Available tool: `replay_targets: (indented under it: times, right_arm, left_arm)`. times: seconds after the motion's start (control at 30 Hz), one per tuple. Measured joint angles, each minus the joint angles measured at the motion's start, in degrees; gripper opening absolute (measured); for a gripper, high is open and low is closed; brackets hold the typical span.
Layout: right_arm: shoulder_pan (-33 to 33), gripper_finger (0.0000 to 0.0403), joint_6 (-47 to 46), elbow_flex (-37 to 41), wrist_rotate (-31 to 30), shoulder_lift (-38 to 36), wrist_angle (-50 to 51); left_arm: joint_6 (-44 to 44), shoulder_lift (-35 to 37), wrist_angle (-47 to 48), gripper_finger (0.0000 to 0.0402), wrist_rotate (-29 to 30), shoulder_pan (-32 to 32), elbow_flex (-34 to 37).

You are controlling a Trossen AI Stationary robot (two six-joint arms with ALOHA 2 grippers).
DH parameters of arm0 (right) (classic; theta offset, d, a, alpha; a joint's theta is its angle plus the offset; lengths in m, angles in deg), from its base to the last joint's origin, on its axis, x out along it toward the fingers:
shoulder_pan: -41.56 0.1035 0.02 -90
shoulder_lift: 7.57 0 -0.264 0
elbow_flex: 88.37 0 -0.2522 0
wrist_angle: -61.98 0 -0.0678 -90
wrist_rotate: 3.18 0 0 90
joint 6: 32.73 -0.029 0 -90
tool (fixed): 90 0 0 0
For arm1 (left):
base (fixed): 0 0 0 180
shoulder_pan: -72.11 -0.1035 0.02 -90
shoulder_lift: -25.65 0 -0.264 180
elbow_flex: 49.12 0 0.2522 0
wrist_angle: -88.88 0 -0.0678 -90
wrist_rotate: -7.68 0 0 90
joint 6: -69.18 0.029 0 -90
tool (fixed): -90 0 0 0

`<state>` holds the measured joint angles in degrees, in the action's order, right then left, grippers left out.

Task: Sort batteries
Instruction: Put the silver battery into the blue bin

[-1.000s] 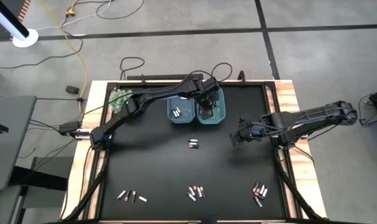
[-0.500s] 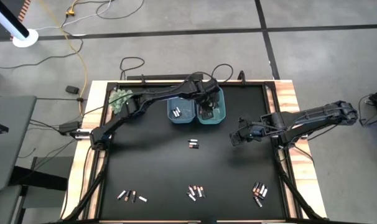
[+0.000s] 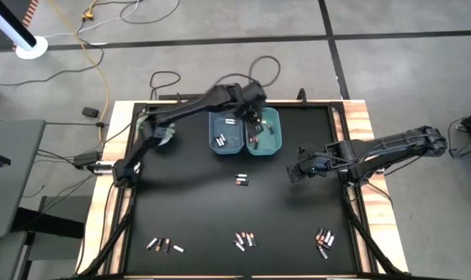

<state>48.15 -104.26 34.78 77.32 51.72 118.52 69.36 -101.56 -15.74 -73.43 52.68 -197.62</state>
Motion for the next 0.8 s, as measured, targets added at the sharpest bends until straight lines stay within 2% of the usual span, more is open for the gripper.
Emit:
replay_targets:
  times: [0.23, 0.37, 0.43, 0.53, 0.63, 0.7, 0.8]
  right_arm:
    - [0.0, 0.0118, -0.02, 0.0, 0.0, 0.0, -0.14]
    - [0.0, 0.0118, -0.1, -0.02, 0.0, 0.01, -0.1]
    - [0.0, 0.0118, -0.3, -0.02, 0.0, 0.01, -0.13]
    - [0.02, 0.0118, -0.48, -0.02, 0.0, 0.0, -0.17]
    - [0.63, 0.0118, 0.18, -0.02, -0.03, 0.16, -0.9]
    - [1.29, 0.0118, 4.49, -0.02, -0.06, 0.46, -3.81]
    - [3.68, 0.0118, 12.64, 0.0, -0.07, 1.68, -12.65]
  left_arm:
    - [-9.68, 9.83, 18.27, 0.0196, 14.6, 6.07, -0.02]
    - [-16.69, 12.83, 28.62, 0.0196, 17.89, 11.84, -0.02]
    - [-18.23, 13.59, 28.19, 0.0196, 18.04, 15.46, 1.51]
    - [-19.41, 15.62, 28.03, 0.0196, 17.85, 21.72, 6.67]
    - [-24.21, 18.41, 27.83, 0.0196, 18.46, 27.67, 15.18]
    - [-27.05, 20.79, 26.83, 0.0196, 17.82, 30.97, 22.06]
    - [-30.18, 25.19, 22.71, 0.0196, 12.26, 35.27, 33.15]
